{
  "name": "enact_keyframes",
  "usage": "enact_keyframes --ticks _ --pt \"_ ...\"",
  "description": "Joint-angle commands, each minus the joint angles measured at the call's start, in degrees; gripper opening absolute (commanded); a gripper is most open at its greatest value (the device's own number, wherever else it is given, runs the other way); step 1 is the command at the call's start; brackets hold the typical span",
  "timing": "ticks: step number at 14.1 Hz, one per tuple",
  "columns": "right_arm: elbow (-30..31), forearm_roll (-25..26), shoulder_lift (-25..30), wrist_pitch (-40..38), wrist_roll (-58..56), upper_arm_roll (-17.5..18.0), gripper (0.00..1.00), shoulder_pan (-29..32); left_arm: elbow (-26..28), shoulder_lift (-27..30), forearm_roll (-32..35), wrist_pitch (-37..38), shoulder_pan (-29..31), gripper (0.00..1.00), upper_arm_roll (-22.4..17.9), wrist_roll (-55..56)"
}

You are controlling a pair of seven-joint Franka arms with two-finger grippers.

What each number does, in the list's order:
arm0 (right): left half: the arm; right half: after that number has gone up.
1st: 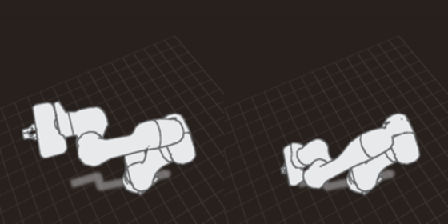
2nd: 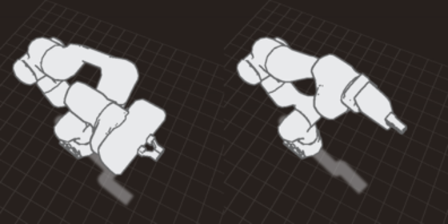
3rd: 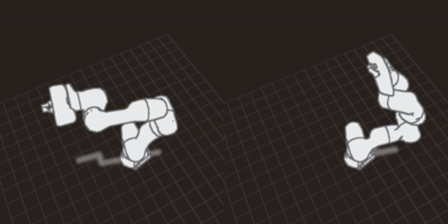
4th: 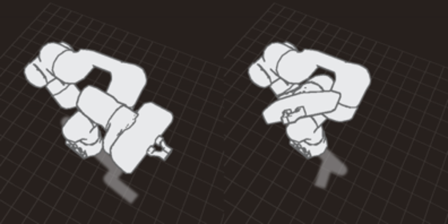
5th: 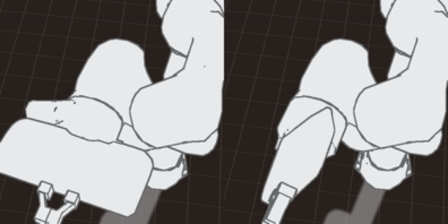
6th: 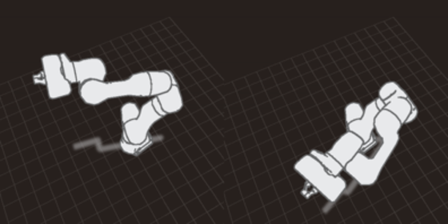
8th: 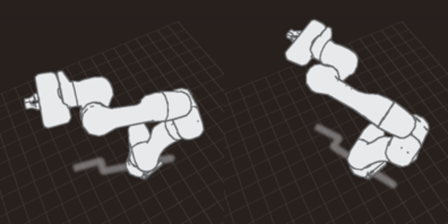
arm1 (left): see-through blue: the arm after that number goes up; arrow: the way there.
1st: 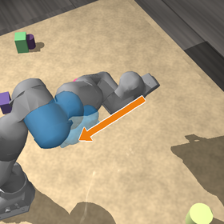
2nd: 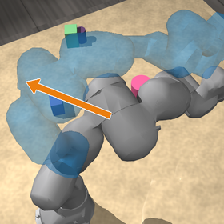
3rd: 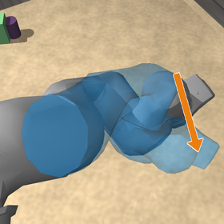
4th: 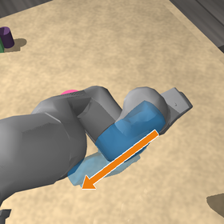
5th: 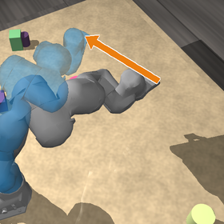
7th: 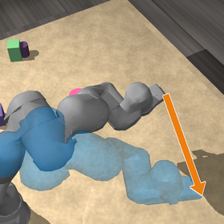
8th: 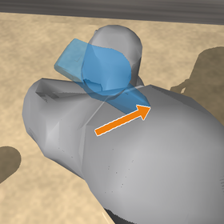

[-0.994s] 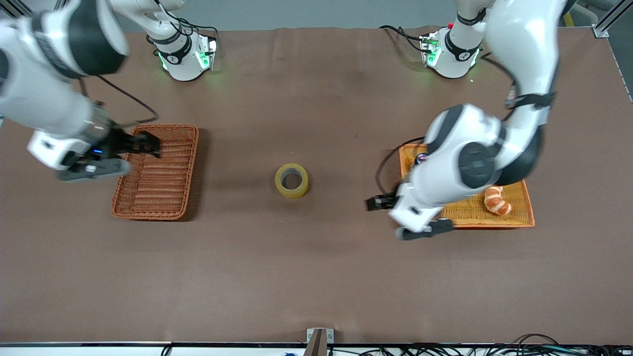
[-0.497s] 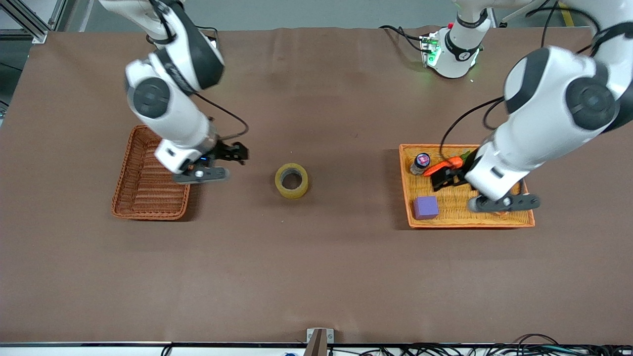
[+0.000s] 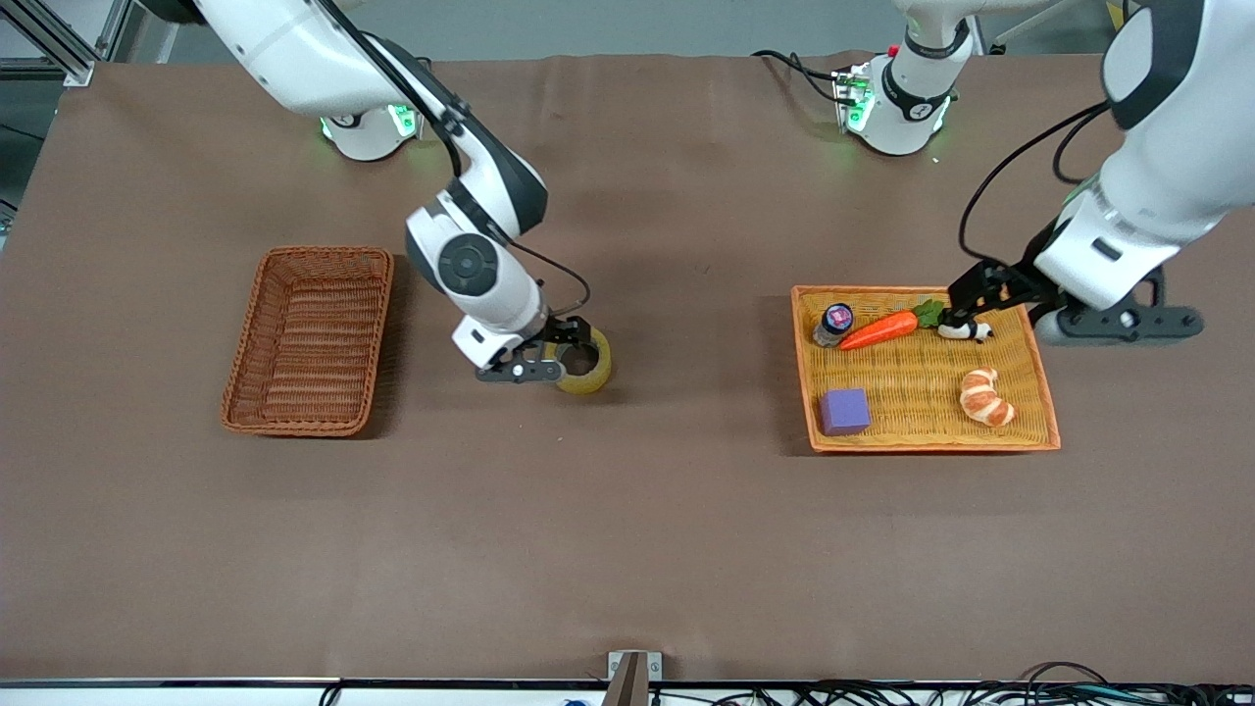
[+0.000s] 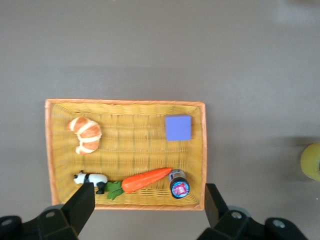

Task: Move tape to another basket
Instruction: 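Lower the right gripper onto the tape while the left gripper withdraws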

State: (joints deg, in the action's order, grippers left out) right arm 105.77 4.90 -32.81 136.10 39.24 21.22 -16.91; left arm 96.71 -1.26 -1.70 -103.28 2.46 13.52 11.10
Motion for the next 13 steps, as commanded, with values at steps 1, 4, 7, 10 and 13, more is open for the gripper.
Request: enact_keyframes --ticks 1,4,7,10,13 --pt "-0.2 2.9 -1.4 1.6 2.4 0.2 1.00 -0.1 5.2 6.4 0.3 0.4 -4.2 0.99 -7.0 -5.0" --pt "0.0 5.2 -3.0 1.7 2.4 0.1 1.00 -0.1 4.5 7.0 0.1 5.7 -7.0 0.99 -11.3 -8.0" --pt "0.0 6.3 -4.1 2.1 2.4 0.1 0.85 -0.5 4.5 7.0 -0.1 6.0 -7.6 0.99 -11.8 -7.3" --pt "0.0 6.3 -4.8 2.1 4.0 0.1 0.12 -0.3 3.6 5.6 -0.3 5.0 -7.6 1.00 -12.3 -6.7" --pt "-0.7 6.2 -5.0 1.3 7.9 0.1 0.00 0.6 2.1 3.4 -0.4 5.2 -7.1 1.00 -12.2 -6.8"
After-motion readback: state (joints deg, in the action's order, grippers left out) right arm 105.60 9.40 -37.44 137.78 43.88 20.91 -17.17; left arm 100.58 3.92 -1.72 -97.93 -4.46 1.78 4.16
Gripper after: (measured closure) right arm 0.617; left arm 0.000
